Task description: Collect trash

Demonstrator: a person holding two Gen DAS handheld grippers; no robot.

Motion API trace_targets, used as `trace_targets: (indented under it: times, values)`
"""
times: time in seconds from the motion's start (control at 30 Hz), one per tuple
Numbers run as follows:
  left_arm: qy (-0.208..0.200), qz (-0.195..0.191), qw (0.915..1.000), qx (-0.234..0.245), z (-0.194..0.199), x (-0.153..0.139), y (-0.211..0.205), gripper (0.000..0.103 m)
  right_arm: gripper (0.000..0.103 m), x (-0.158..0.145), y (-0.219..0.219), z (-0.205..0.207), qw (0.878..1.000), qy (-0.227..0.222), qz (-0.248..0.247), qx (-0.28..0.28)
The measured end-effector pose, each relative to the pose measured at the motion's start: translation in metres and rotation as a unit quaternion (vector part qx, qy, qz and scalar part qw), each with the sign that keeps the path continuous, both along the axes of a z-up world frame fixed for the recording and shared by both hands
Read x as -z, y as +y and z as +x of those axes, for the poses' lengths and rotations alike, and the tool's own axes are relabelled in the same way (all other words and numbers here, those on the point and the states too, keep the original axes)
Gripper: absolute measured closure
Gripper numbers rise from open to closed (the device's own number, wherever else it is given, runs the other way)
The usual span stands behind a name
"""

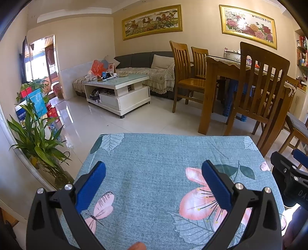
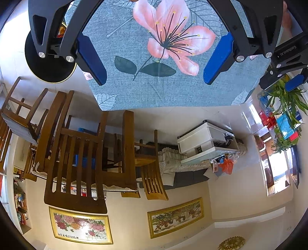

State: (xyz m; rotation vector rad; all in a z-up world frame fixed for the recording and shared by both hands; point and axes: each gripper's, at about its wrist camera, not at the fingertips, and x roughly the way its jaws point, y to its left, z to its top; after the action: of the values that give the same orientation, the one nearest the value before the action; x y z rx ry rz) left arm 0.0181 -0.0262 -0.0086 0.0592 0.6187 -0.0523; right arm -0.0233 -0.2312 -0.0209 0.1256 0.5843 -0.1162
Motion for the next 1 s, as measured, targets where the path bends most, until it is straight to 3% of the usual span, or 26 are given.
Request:
trace_targets:
  times: [0.43,0.63,0.83,1.0]
  values:
    - [0.013,-0.017,0.9997,0.011,0.003,0.007,0.005,0.003,0.003,-0.001,-0.002,0.001,1.0,0.003,0.0,0.0]
    - [0.03,-0.042,0.9982,0.03,0.009,0.013,0.013,0.003,0.003,-0.001,-0.003,0.002,1.0,0.004,0.004,-0.004]
    - [0.002,-0.022,0.9997,0.003,0.004,0.009,0.012,0.003,0.003,-0.005,-0.004,0.001,1.0,-0.004,-0.014,-0.003]
    - [-0.002,-0.012,0.9997,0.023,0.001,0.008,0.003,0.003,0.003,-0.001,-0.004,0.003,1.0,-0.001,-0.023,-0.001]
